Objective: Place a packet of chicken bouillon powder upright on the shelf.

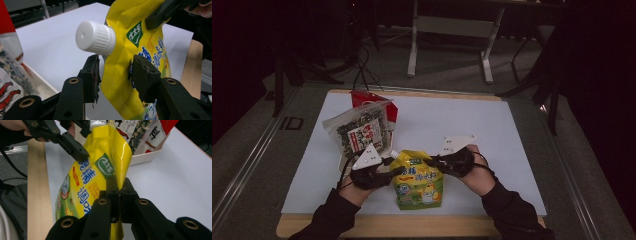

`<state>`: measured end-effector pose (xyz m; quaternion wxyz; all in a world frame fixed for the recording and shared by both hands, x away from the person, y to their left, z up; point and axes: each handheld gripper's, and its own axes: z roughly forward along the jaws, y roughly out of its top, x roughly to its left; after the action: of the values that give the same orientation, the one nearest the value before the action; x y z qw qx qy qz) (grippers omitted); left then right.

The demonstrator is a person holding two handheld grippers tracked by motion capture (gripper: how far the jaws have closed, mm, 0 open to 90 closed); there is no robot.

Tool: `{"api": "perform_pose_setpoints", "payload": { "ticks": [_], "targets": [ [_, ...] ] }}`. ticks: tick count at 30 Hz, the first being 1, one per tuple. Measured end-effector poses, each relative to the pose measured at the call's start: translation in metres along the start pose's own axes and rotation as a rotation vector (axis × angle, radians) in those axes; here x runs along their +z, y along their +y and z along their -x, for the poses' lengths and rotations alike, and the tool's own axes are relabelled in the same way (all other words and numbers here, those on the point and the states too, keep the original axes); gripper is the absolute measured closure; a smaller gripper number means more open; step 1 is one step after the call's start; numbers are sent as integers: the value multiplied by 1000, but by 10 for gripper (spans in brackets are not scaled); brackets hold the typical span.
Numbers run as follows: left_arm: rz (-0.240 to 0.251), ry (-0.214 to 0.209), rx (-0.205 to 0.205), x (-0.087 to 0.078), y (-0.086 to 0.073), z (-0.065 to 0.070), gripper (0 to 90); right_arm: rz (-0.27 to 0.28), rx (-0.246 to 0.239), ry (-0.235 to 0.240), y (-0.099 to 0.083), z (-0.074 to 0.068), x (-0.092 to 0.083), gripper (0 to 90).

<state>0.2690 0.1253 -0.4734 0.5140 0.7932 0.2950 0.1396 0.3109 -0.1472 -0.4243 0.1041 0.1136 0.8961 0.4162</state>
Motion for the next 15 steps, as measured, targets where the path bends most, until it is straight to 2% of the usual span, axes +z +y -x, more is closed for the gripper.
{"api": "perform_pose_setpoints", "payload": {
  "ticks": [7,9,11,12,13,15],
  "targets": [
    [-26,3,36,-2,5,3,736,0,10,-2,-3,1,-2,879],
    [-37,1,40,-3,6,4,817,2,11,-2,-4,1,-2,879],
    [-44,3,47,-3,7,5,843,2,12,1,-4,0,-2,879],
    [-56,9,75,-3,9,9,843,0,7,-1,-4,0,-1,879],
    [-61,15,84,-3,9,10,874,-1,4,-5,-4,-1,-2,878],
    [-60,18,93,-3,9,12,882,-1,6,-6,-3,-2,-2,878]
  ]
}}
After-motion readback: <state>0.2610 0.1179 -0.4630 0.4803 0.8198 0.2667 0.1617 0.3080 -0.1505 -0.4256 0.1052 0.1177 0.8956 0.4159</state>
